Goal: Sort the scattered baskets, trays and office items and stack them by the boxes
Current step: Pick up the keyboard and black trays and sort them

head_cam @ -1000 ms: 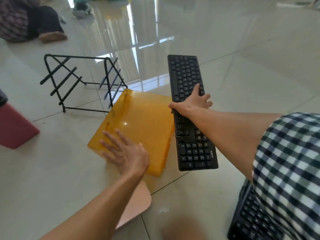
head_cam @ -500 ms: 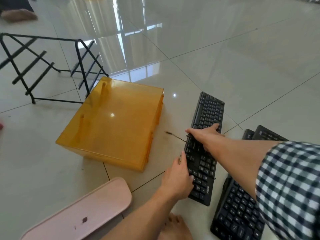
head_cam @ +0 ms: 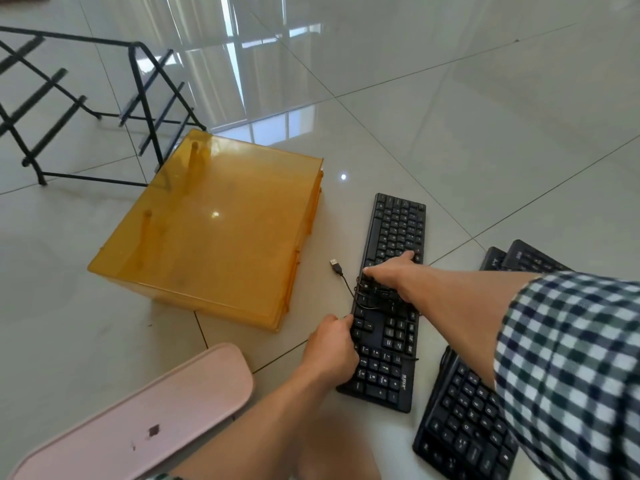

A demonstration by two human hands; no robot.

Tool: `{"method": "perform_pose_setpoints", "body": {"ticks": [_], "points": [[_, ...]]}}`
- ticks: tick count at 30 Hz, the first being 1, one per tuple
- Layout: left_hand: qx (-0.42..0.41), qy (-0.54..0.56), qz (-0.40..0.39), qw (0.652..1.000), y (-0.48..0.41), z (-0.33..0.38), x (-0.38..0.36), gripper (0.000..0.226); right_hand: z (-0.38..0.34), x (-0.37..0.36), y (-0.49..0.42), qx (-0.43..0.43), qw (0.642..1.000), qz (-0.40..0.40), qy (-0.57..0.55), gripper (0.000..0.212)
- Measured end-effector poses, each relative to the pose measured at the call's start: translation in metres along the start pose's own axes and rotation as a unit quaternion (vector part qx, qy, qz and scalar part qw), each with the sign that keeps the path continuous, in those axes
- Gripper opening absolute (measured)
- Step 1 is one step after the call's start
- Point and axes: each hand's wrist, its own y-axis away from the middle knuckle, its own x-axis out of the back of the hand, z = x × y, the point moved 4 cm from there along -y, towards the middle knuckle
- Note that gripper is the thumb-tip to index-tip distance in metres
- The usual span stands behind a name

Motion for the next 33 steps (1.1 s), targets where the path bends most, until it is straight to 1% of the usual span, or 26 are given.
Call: {"method": "perform_pose_setpoints", "body": {"ticks": [1, 2, 3, 4, 5, 6, 7, 8, 9, 10, 11, 12, 13, 14, 15, 16, 17, 18, 19, 20, 21, 22, 25, 28, 30, 33], "points": [[0.003, -0.006, 0.009, 1.0, 0.001, 0.0, 0.002, 0.056, 0.006, -0.019, 0.009, 0.1, 0.992, -0.017, 0.078, 0.101], [0.01, 0.0, 0.018, 1.0, 0.003, -0.001, 0.005, 0.054, 0.012, -0.036, 0.015, 0.141, 0.986, -0.006, 0.085, 0.091], [0.023, 0.011, 0.023, 0.999, 0.005, -0.002, 0.011, 0.053, 0.013, -0.073, 0.03, 0.173, 0.983, -0.023, 0.061, 0.092], [0.036, 0.026, 0.03, 0.999, 0.006, -0.002, 0.017, 0.053, 0.02, -0.117, 0.056, 0.195, 0.978, -0.066, 0.04, 0.092], [0.054, 0.047, 0.033, 0.997, 0.008, -0.003, 0.023, 0.055, 0.034, -0.146, 0.075, 0.207, 0.973, -0.088, 0.044, 0.082], [0.072, 0.071, 0.04, 0.994, 0.011, -0.003, 0.031, 0.056, 0.041, -0.167, 0.089, 0.245, 0.96, -0.104, 0.091, 0.068], [0.092, 0.099, 0.047, 0.99, 0.014, -0.004, 0.039, 0.057, 0.041, -0.169, 0.095, 0.289, 0.937, -0.117, 0.157, 0.059], [0.113, 0.137, 0.059, 0.982, 0.019, -0.004, 0.047, 0.059, 0.044, -0.175, 0.097, 0.339, 0.91, -0.114, 0.211, 0.054], [0.146, 0.206, 0.068, 0.965, 0.025, -0.006, 0.055, 0.062, 0.041, -0.171, 0.107, 0.384, 0.891, -0.074, 0.23, 0.05], [0.186, 0.299, 0.066, 0.934, 0.032, -0.006, 0.061, 0.067, 0.02, -0.154, 0.111, 0.411, 0.889, 0.009, 0.202, 0.046], [0.221, 0.396, 0.05, 0.89, 0.039, -0.004, 0.065, 0.073, -0.005, -0.13, 0.116, 0.425, 0.892, 0.08, 0.132, 0.039], [0.242, 0.474, 0.033, 0.846, 0.045, -0.001, 0.07, 0.08, -0.037, -0.092, 0.112, 0.364, 0.925, 0.109, -0.02, 0.029], [0.257, 0.531, 0.016, 0.807, 0.05, 0.002, 0.075, 0.086, -0.082, -0.057, 0.117, 0.41, 0.897, 0.12, -0.116, 0.03], [0.271, 0.58, 0.003, 0.768, 0.055, 0.006, 0.08, 0.093, -0.124, -0.031, 0.109, 0.481, 0.831, 0.242, -0.137, 0.026], [0.29, 0.619, -0.005, 0.73, 0.059, 0.007, 0.083, 0.099, -0.156, 0.01, 0.083, 0.4, 0.845, 0.304, -0.18, 0.045], [0.314, 0.647, -0.007, 0.694, 0.064, 0.009, 0.085, 0.102, -0.176, 0.031, 0.058, 0.271, 0.909, 0.241, -0.203, 0.076], [0.335, 0.665, 0.001, 0.668, 0.068, 0.009, 0.086, 0.101, -0.189, 0.037, 0.027, 0.185, 0.943, 0.186, -0.205, 0.078], [0.344, 0.676, 0.018, 0.651, 0.073, 0.008, 0.088, 0.092, -0.198, 0.03, 0.009, 0.169, 0.955, 0.165, -0.179, 0.082], [0.339, 0.684, 0.042, 0.645, 0.076, 0.006, 0.092, 0.075, -0.207, 0.025, 0.003, 0.18, 0.958, 0.164, -0.151, 0.084], [0.327, 0.686, 0.067, 0.646, 0.078, 0.004, 0.097, 0.056, -0.212, 0.018, 0.002, 0.195, 0.959, 0.169, -0.113, 0.086], [0.316, 0.689, 0.089, 0.646, 0.079, 0.0, 0.103, 0.044, -0.216, 0.012, 0.0, 0.209, 0.959, 0.178, -0.067, 0.086], [0.314, 0.691, 0.104, 0.643, 0.08, -0.006, 0.108, 0.04, -0.222, 0.011, -0.001, 0.21, 0.96, 0.185, -0.021, 0.083], [0.338, 0.689, 0.14, 0.626, 0.087, -0.03, 0.124, 0.037, -0.232, 0.001, 0.003, 0.191, 0.962, 0.182, 0.074, 0.073], [0.347, 0.685, 0.173, 0.616, 0.1, -0.059, 0.141, 0.036, -0.235, -0.008, 0.01, 0.17, 0.95, 0.212, 0.157, 0.058], [0.348, 0.679, 0.206, 0.613, 0.112, -0.082, 0.156, 0.036, -0.24, -0.009, 0.014, 0.167, 0.944, 0.217, 0.182, 0.056], [0.36, 0.658, 0.256, 0.61, 0.129, -0.124, 0.184, 0.037, -0.25, -0.017, 0.02, 0.197, 0.939, 0.201, 0.199, 0.057]]}}
